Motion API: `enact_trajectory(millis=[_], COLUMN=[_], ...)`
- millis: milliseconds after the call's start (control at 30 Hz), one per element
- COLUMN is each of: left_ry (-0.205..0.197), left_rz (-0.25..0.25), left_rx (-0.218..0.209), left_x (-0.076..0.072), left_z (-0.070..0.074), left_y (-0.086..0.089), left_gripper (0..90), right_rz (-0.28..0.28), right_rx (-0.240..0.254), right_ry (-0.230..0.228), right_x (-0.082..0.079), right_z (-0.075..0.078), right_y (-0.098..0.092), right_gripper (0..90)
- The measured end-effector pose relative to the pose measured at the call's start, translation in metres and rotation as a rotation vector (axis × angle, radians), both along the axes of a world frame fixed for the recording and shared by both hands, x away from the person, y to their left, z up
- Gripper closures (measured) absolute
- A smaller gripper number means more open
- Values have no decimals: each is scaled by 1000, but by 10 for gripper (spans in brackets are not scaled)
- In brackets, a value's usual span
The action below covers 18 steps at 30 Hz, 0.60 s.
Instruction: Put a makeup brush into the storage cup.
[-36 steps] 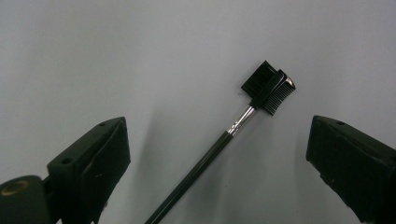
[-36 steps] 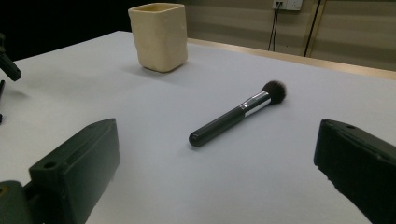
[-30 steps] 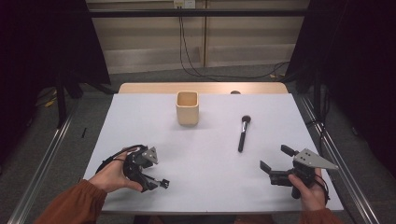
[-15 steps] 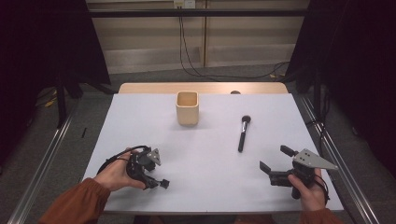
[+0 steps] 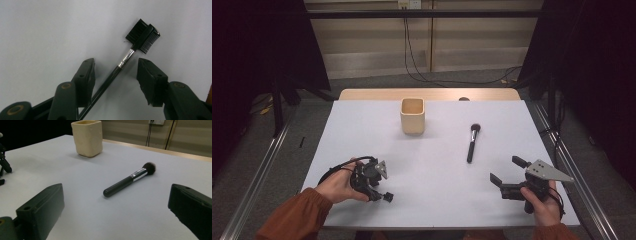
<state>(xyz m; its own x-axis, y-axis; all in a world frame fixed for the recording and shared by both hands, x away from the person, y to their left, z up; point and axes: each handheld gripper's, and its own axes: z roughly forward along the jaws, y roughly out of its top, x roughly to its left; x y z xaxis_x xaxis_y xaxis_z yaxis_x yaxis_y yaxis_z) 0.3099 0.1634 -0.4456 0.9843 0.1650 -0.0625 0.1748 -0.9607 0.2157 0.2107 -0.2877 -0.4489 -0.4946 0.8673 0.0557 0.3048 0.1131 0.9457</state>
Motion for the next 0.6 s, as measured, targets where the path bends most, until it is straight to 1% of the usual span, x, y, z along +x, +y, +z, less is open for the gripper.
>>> enact_trajectory(millis=[67, 100, 133, 167, 200, 233, 267, 300, 333, 367, 400, 433, 500, 533, 567, 600], left_ry=[3, 8, 12, 15, 23, 28, 31, 30, 30, 35, 30, 38, 30, 27, 29, 35], left_rz=[-3, 6, 4, -9, -1, -6, 8, -19, -27, -17, -34, -28, -43, -39, -27, -26], left_rx=[-1, -15, -15, -8, -12, -8, -13, 12, 26, 27, 50, 49, 58, 59, 47, 43], left_x=[0, -1, -1, 0, 0, 1, 0, 1, 2, 1, 2, 1, 1, 1, 0, -1], left_z=[1, 0, 1, 1, 1, 1, 1, 1, 2, 1, 2, 2, 2, 2, 1, 1], left_y=[0, 1, 1, 2, 2, 2, 0, -1, -3, -5, -6, -8, -8, -7, -7, -7], left_gripper=[547, 581, 643, 672, 683, 689, 695, 704, 712, 722, 730, 739, 749, 755, 762, 774], right_rz=[0, -2, -3, -3, -3, -5, -8, -8, -9, -8, -6, -5, -5, -6, -6, -6], right_rx=[0, -1, 0, 0, -2, -5, -4, -2, -3, -3, -4, -5, -4, -4, -4, -4], right_ry=[1, 0, 2, 1, 0, -1, -1, 0, 0, 0, -1, -1, -1, 0, 0, 1], right_x=[0, 0, 0, 0, 0, 0, 0, 0, 0, 0, 0, 0, 0, 0, 0, 0], right_z=[0, 0, 0, 0, 0, 0, 0, 0, 0, 0, 0, 0, 0, 0, 0, 0], right_y=[0, 0, 0, 0, 0, 0, 0, -1, -1, -1, 0, 0, 0, -1, -1, -1], right_gripper=[2, 2, 3, 3, 5, 6, 6, 6, 6, 6, 6, 6, 6, 6, 6, 6])
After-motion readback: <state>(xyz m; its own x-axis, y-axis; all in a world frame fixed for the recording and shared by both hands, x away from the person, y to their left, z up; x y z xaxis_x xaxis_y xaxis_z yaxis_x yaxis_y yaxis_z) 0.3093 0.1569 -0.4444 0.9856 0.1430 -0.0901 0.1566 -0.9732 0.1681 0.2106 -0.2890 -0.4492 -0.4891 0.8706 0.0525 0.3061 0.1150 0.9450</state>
